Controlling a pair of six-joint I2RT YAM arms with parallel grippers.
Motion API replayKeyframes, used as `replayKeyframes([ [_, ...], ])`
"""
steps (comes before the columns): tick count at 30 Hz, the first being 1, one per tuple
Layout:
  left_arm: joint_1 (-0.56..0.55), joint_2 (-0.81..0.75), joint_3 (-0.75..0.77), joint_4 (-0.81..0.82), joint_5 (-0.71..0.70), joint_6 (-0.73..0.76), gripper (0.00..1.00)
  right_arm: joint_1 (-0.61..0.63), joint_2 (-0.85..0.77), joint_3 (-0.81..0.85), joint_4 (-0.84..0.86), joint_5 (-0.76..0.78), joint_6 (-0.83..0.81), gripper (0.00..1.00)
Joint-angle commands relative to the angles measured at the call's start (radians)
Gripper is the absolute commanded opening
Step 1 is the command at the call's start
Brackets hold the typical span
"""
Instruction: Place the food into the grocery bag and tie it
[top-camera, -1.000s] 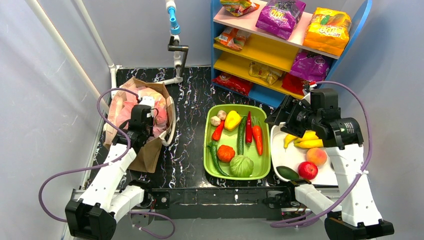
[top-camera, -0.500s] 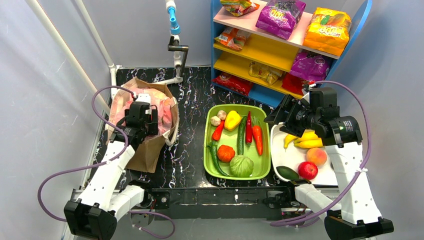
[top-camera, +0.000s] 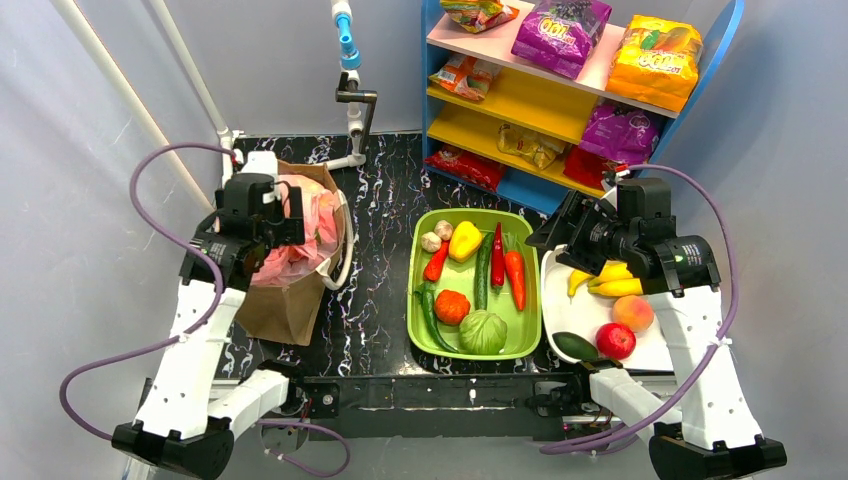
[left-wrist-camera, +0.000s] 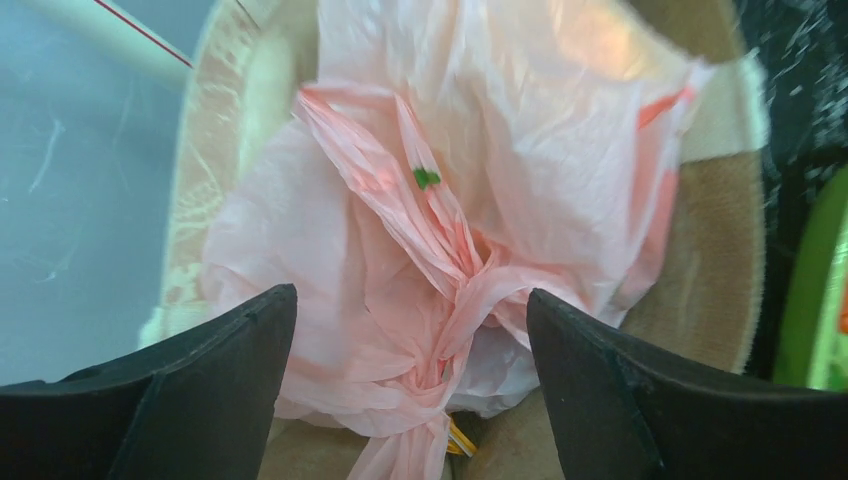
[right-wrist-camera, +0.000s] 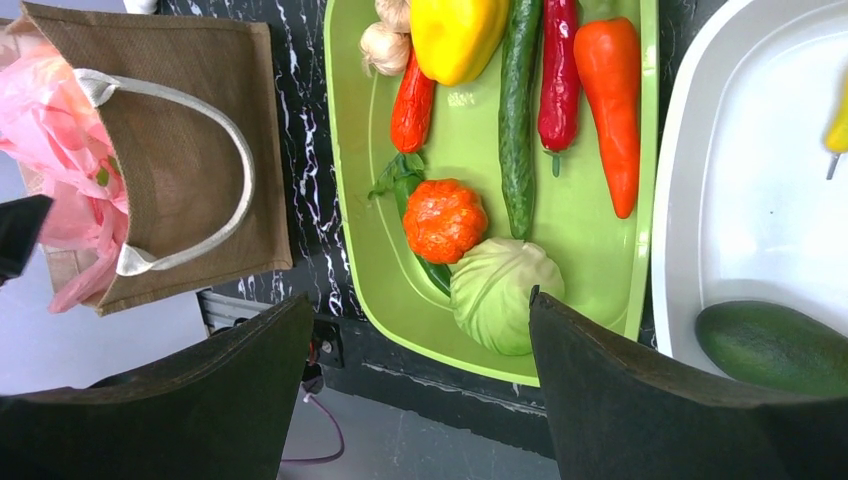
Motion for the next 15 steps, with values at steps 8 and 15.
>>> replayKeyframes([
  [8, -0.050, 0.079, 0.271, -0.194, 0.132, -0.139, 0.78, -0.005, -0.004, -0.005, 0.063, -0.022, 0.002, 0.86],
  [15, -0.265, 0.100, 0.232, -0.127, 0.152, -0.187, 0.77, -0.005, -0.006, -0.015, 0.066, -0.022, 0.000, 0.86],
])
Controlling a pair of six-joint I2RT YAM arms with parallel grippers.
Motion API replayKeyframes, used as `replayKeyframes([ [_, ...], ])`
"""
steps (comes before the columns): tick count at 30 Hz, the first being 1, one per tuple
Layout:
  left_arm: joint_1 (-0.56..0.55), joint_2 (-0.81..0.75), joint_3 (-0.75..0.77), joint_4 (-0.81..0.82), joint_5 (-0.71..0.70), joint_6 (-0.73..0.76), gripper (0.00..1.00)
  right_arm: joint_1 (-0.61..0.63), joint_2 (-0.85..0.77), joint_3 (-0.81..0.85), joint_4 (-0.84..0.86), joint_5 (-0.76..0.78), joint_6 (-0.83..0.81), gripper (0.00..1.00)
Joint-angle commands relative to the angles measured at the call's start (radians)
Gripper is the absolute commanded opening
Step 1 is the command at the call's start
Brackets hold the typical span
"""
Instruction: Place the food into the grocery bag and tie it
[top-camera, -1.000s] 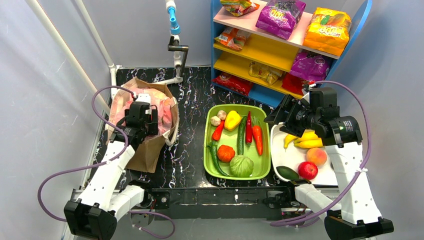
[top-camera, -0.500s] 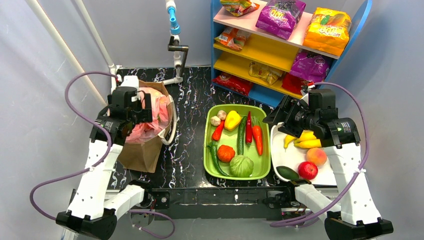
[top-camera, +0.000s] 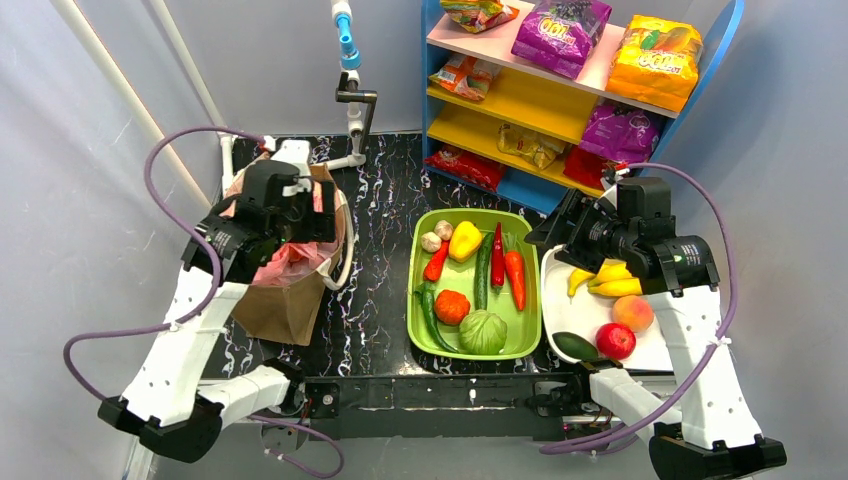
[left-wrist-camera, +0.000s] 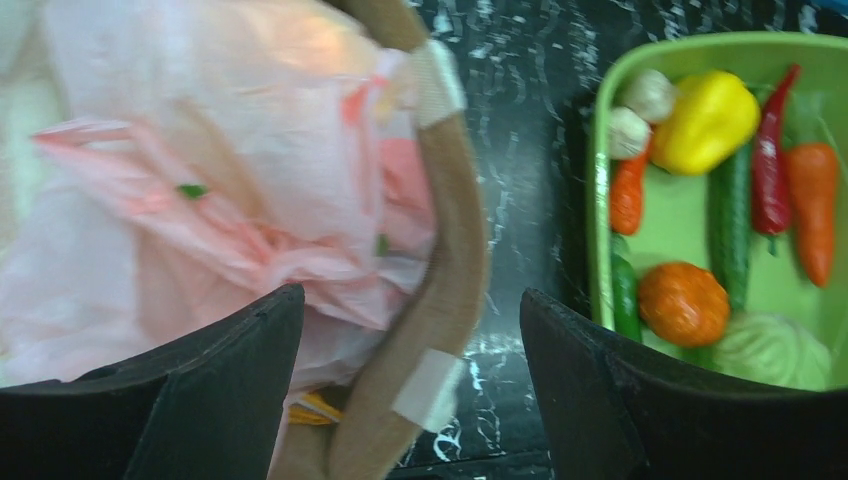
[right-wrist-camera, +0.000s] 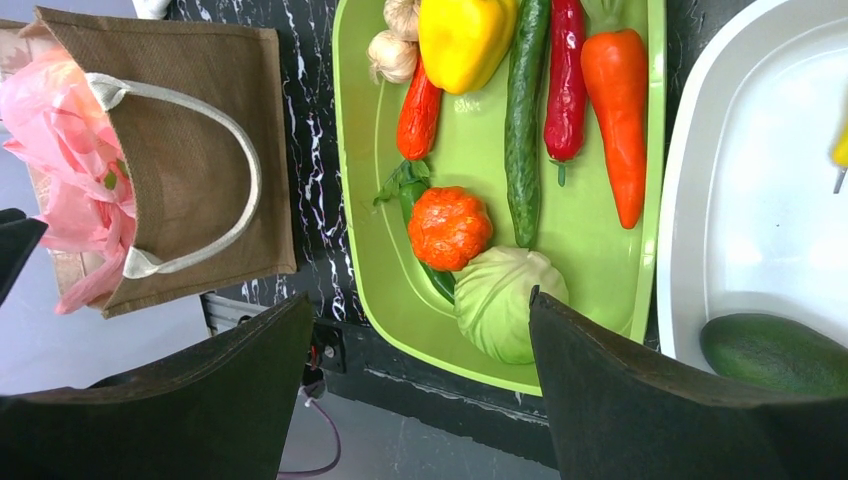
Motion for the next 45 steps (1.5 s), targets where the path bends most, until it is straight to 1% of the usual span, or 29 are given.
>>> replayKeyframes([
  [1, -0.099, 0.012, -0.028, 0.015, 0.016, -0.068, 0.77, -0.005, -0.008, -0.010, 0.036, -0.017, -0.003, 0.86],
  [6, -0.125, 0.031, -0.105, 0.076, 0.024, -0.121, 0.75, -0.004, -0.017, -0.014, 0.028, -0.008, -0.007, 0.86],
  [13, -0.135, 0.084, -0.175, 0.150, 0.062, -0.133, 0.69, -0.005, -0.024, -0.009, 0.012, 0.001, -0.021, 0.86],
  [14, -0.136, 0.091, -0.185, 0.157, 0.062, -0.135, 0.67, -0.004, -0.024, -0.008, 0.011, 0.001, -0.022, 0.86],
  [18, -0.137, 0.101, -0.217, 0.186, 0.048, -0.145, 0.51, -0.004, -0.022, 0.002, 0.002, 0.000, -0.027, 0.86],
  [22, -0.137, 0.116, -0.229, 0.192, 0.015, -0.147, 0.44, -0.005, -0.025, 0.004, -0.007, 0.007, -0.037, 0.86],
  [24, -0.137, 0.124, -0.237, 0.193, 0.007, -0.151, 0.36, -0.005, -0.026, 0.004, -0.009, 0.006, -0.038, 0.86],
  [27, -0.137, 0.146, -0.231, 0.197, 0.028, -0.141, 0.08, -0.005, -0.023, 0.006, -0.011, 0.006, -0.041, 0.86],
  [28, -0.137, 0.154, -0.222, 0.192, 0.037, -0.137, 0.01, -0.005, -0.020, 0.009, -0.011, 0.006, -0.042, 0.86],
  [33, -0.138, 0.177, -0.115, 0.179, 0.076, -0.163, 0.00, -0.005, -0.012, 0.025, -0.016, 0.011, -0.052, 0.86],
  [39, -0.145, 0.225, 0.034, 0.192, 0.148, -0.256, 0.00, -0.004, -0.005, 0.020, -0.006, 0.006, -0.051, 0.86],
  [42, -0.161, 0.245, 0.056, 0.232, 0.190, -0.307, 0.00, -0.005, -0.004, 0.017, 0.000, 0.004, -0.047, 0.86],
  [45, -0.193, 0.270, 0.056, 0.265, 0.213, -0.327, 0.00, -0.004, -0.003, 0.017, 0.003, 0.005, -0.045, 0.86],
])
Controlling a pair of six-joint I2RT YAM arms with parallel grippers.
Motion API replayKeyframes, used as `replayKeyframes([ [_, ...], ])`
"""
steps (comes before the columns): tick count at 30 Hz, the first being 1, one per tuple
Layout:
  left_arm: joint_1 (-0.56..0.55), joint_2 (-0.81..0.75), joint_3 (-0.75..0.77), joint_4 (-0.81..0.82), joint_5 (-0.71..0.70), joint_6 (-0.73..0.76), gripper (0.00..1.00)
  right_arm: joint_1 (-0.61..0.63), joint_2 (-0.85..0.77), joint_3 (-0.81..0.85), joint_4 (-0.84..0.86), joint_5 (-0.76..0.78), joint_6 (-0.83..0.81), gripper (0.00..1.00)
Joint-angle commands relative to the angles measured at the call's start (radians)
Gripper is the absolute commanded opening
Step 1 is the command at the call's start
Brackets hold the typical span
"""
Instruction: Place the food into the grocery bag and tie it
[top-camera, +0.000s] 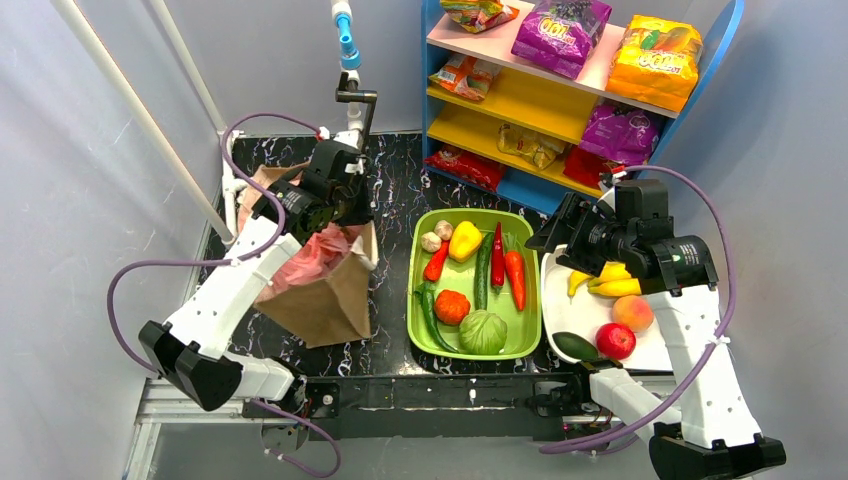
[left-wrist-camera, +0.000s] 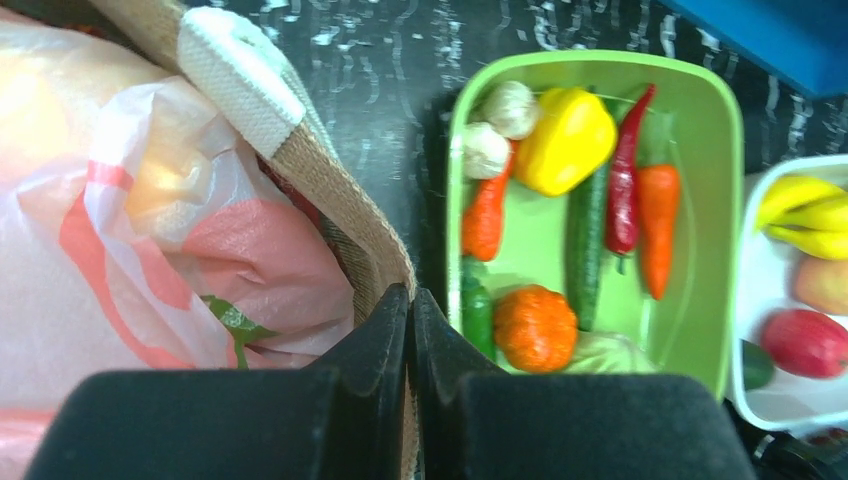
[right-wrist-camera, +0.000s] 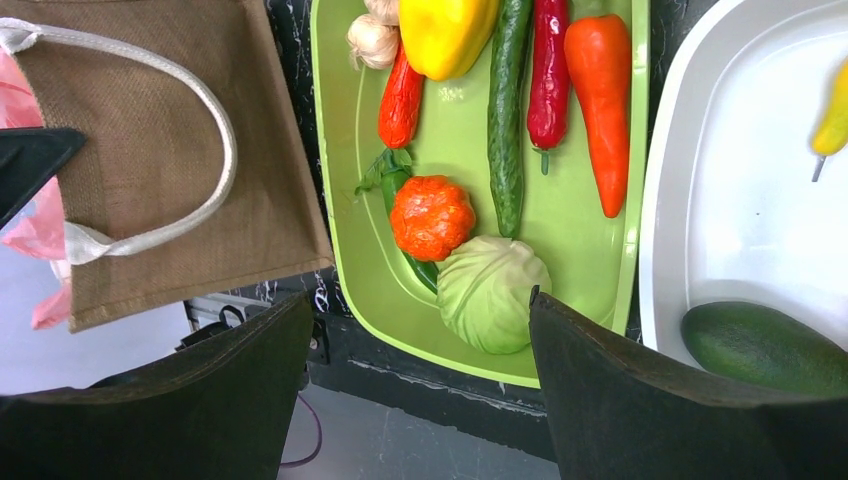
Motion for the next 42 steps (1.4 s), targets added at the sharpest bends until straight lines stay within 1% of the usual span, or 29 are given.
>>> replayKeyframes([
  [1, -0.057, 0.021, 0.055, 0.101, 0.113, -0.077, 0.00, -0.005, 0.000, 0.032, 0.029, 0.001, -0.011, 0.86],
  [6, -0.097, 0.042, 0.120, 0.097, 0.206, -0.082, 0.00, -0.005, 0.006, 0.046, 0.038, -0.005, -0.010, 0.86],
  [8, -0.102, 0.043, 0.167, 0.069, 0.215, -0.073, 0.08, -0.005, 0.019, 0.057, 0.054, -0.030, -0.004, 0.86],
  [9, -0.103, 0.043, 0.198, 0.043, 0.212, -0.067, 0.14, -0.005, 0.030, 0.064, 0.068, -0.053, -0.003, 0.86],
  [12, -0.103, 0.037, 0.294, -0.043, 0.161, -0.035, 0.46, -0.004, 0.069, 0.079, 0.114, -0.112, 0.023, 0.85],
  [13, -0.103, 0.032, 0.334, -0.071, 0.131, -0.020, 0.55, -0.004, 0.081, 0.085, 0.134, -0.125, 0.038, 0.85],
  [15, -0.103, 0.021, 0.396, -0.135, 0.065, 0.007, 0.66, 0.001, 0.109, 0.101, 0.181, -0.155, 0.069, 0.84],
  [16, -0.102, 0.017, 0.426, -0.173, 0.016, 0.020, 0.68, 0.009, 0.127, 0.116, 0.200, -0.163, 0.083, 0.84],
  [19, -0.095, 0.012, 0.514, -0.316, -0.173, 0.047, 0.69, 0.067, 0.195, 0.177, 0.239, -0.161, 0.100, 0.83],
  [22, -0.049, -0.007, 0.520, -0.420, -0.260, 0.060, 0.67, 0.159, 0.277, 0.252, 0.251, -0.131, 0.100, 0.83],
  [24, 0.016, -0.036, 0.478, -0.455, -0.256, 0.051, 0.66, 0.227, 0.336, 0.301, 0.255, -0.124, 0.101, 0.83],
  [27, 0.148, -0.109, 0.380, -0.452, -0.201, 0.050, 0.65, 0.298, 0.423, 0.379, 0.253, -0.124, 0.111, 0.83],
  [30, 0.222, -0.151, 0.288, -0.437, -0.190, 0.062, 0.62, 0.344, 0.512, 0.447, 0.238, -0.130, 0.113, 0.82],
  [36, 0.315, -0.217, 0.111, -0.369, -0.153, 0.018, 0.56, 0.395, 0.624, 0.504, 0.207, -0.138, 0.109, 0.80],
  [39, 0.347, -0.254, 0.021, -0.325, -0.140, 0.001, 0.53, 0.416, 0.686, 0.539, 0.181, -0.158, 0.108, 0.73],
  [42, 0.366, -0.280, -0.048, -0.292, -0.130, -0.006, 0.51, 0.443, 0.743, 0.579, 0.152, -0.164, 0.097, 0.69],
])
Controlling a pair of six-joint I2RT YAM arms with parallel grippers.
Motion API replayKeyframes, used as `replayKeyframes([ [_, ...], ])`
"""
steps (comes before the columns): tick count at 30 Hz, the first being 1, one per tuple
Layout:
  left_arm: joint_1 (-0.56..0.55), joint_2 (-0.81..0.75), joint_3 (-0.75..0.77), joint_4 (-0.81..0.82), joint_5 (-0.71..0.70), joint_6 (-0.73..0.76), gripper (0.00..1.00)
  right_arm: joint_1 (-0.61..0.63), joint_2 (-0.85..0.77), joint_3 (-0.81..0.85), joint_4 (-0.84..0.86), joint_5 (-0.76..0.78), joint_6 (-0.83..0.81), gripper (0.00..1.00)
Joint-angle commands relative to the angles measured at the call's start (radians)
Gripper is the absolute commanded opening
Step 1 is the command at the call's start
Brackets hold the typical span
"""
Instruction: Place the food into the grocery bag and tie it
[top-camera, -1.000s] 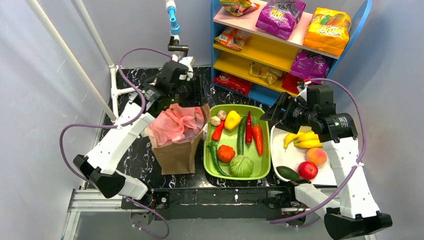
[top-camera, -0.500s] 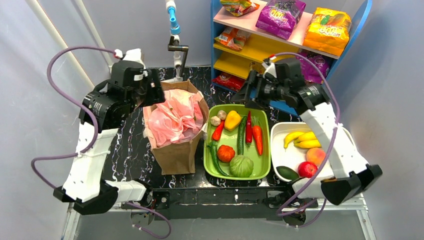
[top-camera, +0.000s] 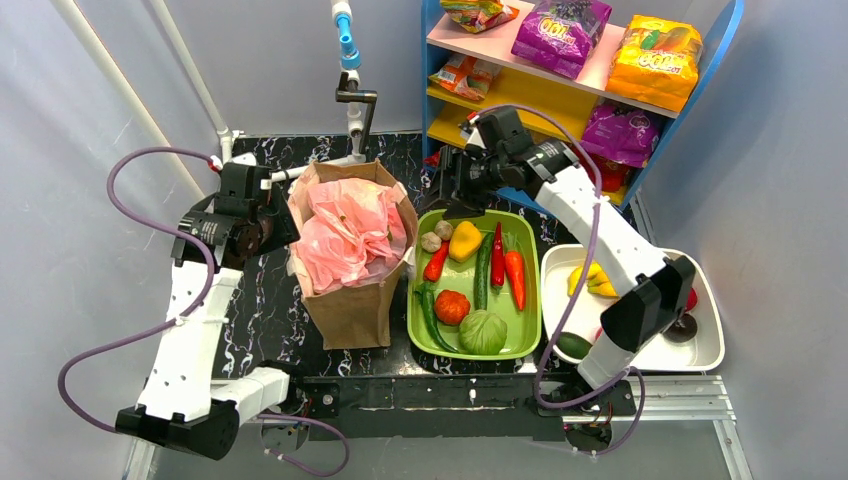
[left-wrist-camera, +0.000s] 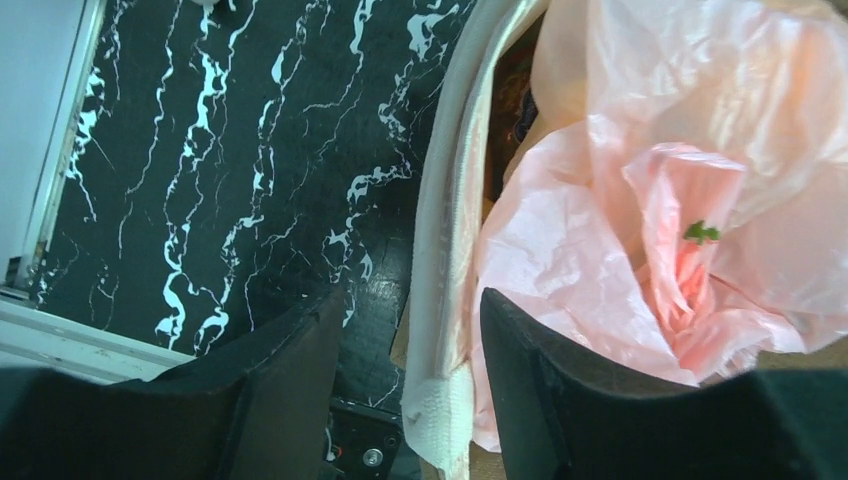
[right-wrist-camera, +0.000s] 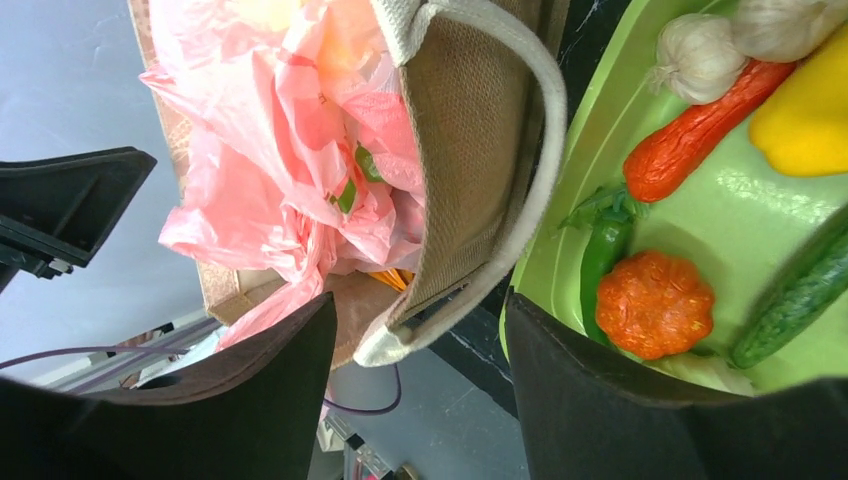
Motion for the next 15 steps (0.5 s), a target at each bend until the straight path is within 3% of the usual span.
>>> replayKeyframes([
  [1, 0.031, -0.060, -0.086, 0.060, 0.021, -0.024, 0.50, 0.039, 0.059, 0.091, -0.035, -0.031, -0.016, 0.67],
  [9, 0.053, -0.107, -0.230, 0.158, 0.037, -0.027, 0.40, 0.086, 0.183, 0.138, -0.057, -0.040, -0.044, 0.53],
  [12, 0.057, -0.125, -0.269, 0.199, 0.042, -0.021, 0.23, 0.092, 0.225, 0.163, -0.072, -0.046, -0.056, 0.44],
  [15, 0.057, -0.133, -0.287, 0.230, 0.058, -0.012, 0.13, 0.096, 0.250, 0.187, -0.080, -0.047, -0.064, 0.34],
])
